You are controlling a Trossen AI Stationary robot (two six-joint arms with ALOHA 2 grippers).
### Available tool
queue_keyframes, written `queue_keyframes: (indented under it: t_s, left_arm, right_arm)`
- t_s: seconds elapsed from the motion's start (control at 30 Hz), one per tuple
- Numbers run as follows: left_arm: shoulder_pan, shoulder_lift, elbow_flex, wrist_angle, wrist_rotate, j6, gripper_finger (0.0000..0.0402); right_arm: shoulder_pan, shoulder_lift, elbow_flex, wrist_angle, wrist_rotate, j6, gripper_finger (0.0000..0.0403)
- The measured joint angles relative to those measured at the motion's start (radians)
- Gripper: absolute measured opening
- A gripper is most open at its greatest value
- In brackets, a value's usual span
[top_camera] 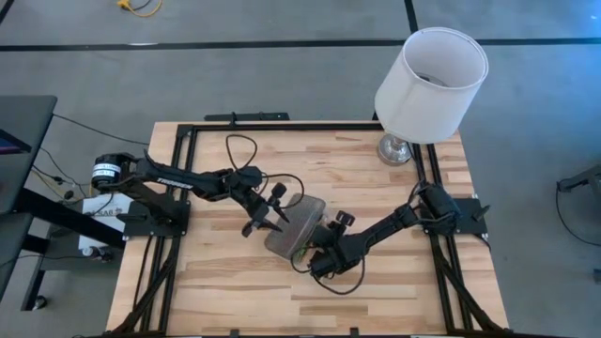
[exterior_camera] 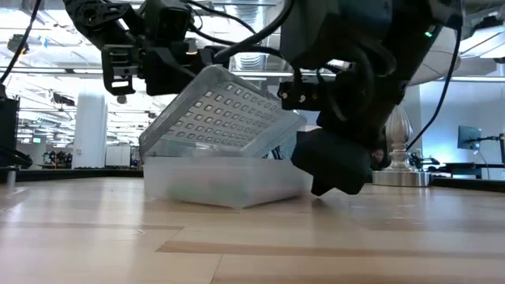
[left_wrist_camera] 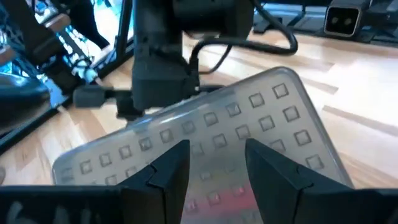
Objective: Pick & place school supplies into a supply box
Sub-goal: Close the transparent supply box, then adjust the transparent supply box
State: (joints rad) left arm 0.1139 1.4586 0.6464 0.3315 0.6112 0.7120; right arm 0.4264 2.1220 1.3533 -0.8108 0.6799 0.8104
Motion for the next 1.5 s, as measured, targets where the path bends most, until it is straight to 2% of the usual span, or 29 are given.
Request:
queue_keyframes:
  t_s: [0.17, 0.37, 0.6, 0.8, 1.1, 1.2, 1.33, 1.5]
  left_arm:
    - [0.003, 0.0, 0.0, -0.033, -0.07, -0.001, 0.0151]
    - [0.004, 0.0, 0.0, -0.061, -0.077, -0.031, 0.0151]
    - [0.02, 0.0, 0.0, -0.181, -0.293, -0.044, 0.0151]
    - [0.101, 0.0, -0.057, -0.186, -0.302, -0.094, 0.0151]
    - [0.152, 0.0, -0.207, -0.035, -0.276, -0.201, 0.0151]
    - [0.152, 0.0, -0.257, 0.031, -0.259, -0.234, 0.0151]
    - [0.149, 0.0, -0.292, 0.089, -0.221, -0.262, 0.0151]
    - [0.122, 0.0, -0.292, 0.091, -0.189, -0.28, 0.0151]
  right_arm:
    - [0.032, -0.002, 0.001, -0.034, -0.002, 0.011, 0.0128]
    - [0.097, -0.021, 0.003, -0.096, 0.023, 0.076, 0.0128]
    - [0.141, -0.069, 0.003, -0.074, 0.196, 0.04, 0.0127]
    - [0.12, -0.09, 0.004, 0.001, 0.299, -0.083, 0.0127]
    - [0.035, -0.09, -0.02, 0.269, 0.258, -0.382, 0.0127]
    - [0.004, -0.09, -0.036, 0.378, 0.198, -0.47, 0.0127]
    - [-0.038, -0.096, -0.073, 0.521, 0.099, -0.527, 0.0127]
    - [-0.057, -0.097, -0.078, 0.534, 0.072, -0.543, 0.0127]
